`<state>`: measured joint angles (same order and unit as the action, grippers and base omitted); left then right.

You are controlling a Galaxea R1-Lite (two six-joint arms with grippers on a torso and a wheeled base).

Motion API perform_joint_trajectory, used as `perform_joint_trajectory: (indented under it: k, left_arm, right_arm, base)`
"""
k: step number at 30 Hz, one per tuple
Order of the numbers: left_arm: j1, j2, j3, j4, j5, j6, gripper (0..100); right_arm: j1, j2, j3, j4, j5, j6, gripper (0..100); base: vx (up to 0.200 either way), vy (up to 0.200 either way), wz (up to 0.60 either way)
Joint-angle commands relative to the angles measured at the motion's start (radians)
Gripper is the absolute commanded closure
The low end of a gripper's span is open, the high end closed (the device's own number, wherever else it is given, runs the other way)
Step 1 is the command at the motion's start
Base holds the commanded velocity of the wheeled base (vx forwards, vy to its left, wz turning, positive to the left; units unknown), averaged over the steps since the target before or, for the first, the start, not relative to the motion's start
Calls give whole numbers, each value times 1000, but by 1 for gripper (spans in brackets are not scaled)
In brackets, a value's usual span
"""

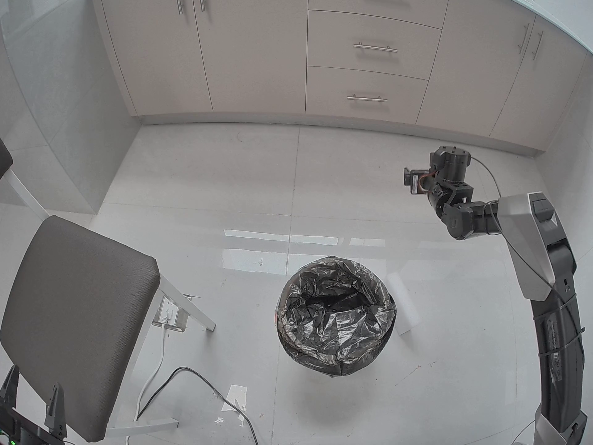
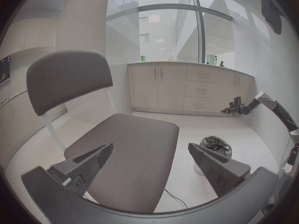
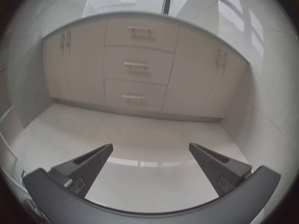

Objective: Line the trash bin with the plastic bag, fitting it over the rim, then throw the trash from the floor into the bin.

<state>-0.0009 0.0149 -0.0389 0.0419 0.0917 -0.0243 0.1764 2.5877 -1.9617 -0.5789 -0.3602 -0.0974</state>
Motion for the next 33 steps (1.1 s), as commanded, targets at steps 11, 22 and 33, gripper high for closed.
perform_joint_trajectory:
  k: [11,22,33]
  left_arm:
    - [2,-15,-2,1,-18,0,0]
    - [2,-15,-1,1,-15,1,0]
    - [2,-15,-1,1,-15,1,0]
  right_arm:
    - [-26,376,-38,360,33,-62,0]
    - [-18,396,-38,409,23,-36,0]
    - [-12,396,-38,409,15,-19,0]
  base:
    - [0,0,0]
    - [0,0,0]
    - [0,0,0]
